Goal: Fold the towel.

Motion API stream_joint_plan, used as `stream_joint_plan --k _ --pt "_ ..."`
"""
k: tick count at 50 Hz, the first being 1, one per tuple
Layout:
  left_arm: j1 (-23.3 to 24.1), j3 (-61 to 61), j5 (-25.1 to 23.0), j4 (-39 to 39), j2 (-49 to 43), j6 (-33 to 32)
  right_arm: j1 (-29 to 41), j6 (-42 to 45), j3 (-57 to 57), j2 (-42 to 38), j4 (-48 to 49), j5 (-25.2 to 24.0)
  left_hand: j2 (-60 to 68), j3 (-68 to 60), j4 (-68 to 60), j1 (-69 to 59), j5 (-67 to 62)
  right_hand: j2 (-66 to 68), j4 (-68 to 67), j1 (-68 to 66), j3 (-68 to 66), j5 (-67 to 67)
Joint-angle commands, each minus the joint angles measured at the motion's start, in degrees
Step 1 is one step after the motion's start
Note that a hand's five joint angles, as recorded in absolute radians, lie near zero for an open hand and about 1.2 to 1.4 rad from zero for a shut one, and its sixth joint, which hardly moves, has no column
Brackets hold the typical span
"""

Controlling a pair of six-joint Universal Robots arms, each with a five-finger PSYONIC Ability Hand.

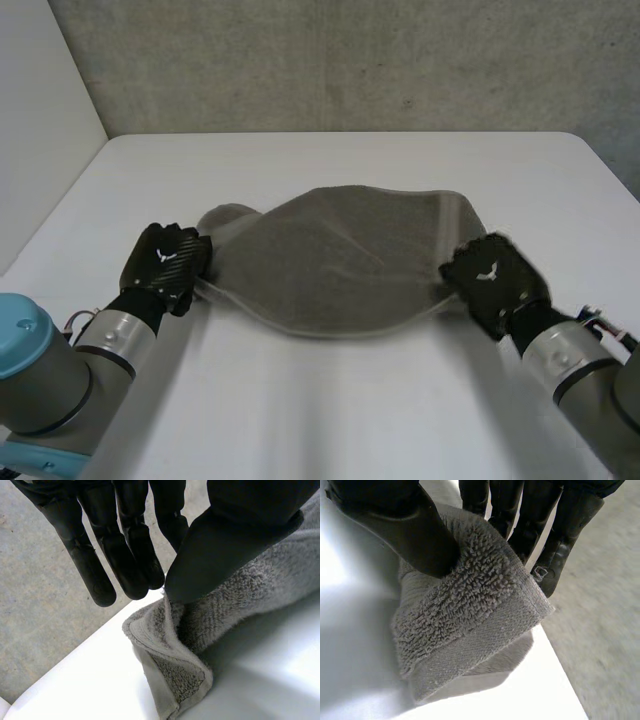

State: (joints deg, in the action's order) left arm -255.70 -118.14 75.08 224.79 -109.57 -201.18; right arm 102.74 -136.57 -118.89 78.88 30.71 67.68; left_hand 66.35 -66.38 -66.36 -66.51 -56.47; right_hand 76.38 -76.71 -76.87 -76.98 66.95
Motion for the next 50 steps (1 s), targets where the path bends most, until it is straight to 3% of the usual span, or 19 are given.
stream_joint_plan --k 1,5,7,33,50 --pt "-0.24 1.33 0.07 1.18 -2.92 -0.09 -3.86 -16.89 2.17 1.8 -0.57 0.7 -6.28 6.31 6.29 6.43 6.4 3.62 -3.29 -3.13 -3.02 3.05" --pt "-0.42 2.47 0.07 1.0 -4.68 -0.09 -3.94 -21.81 2.87 2.59 -1.09 0.26 -28.67 28.69 28.67 28.82 28.78 3.62 -3.29 -3.13 -3.02 3.05" --pt "-0.42 2.82 0.07 0.92 -5.21 -0.09 -4.21 -21.81 2.96 2.68 -1.79 0.17 -31.72 31.75 31.73 31.87 31.84 3.62 -3.29 -3.13 -3.02 3.05" --pt "-0.77 8.63 -0.2 0.21 -9.87 2.2 -5.09 -22.69 3.4 2.77 -4.08 0.96 -32.42 32.45 32.43 32.57 32.54 3.62 -3.29 -3.13 -3.02 3.05" --pt "0.2 13.46 -0.28 -5.31 -10.75 15.91 -5.53 -26.3 3.4 4.08 -4.17 1.22 -32.25 32.28 32.26 32.41 32.37 3.62 -3.29 -3.13 -3.02 3.05"
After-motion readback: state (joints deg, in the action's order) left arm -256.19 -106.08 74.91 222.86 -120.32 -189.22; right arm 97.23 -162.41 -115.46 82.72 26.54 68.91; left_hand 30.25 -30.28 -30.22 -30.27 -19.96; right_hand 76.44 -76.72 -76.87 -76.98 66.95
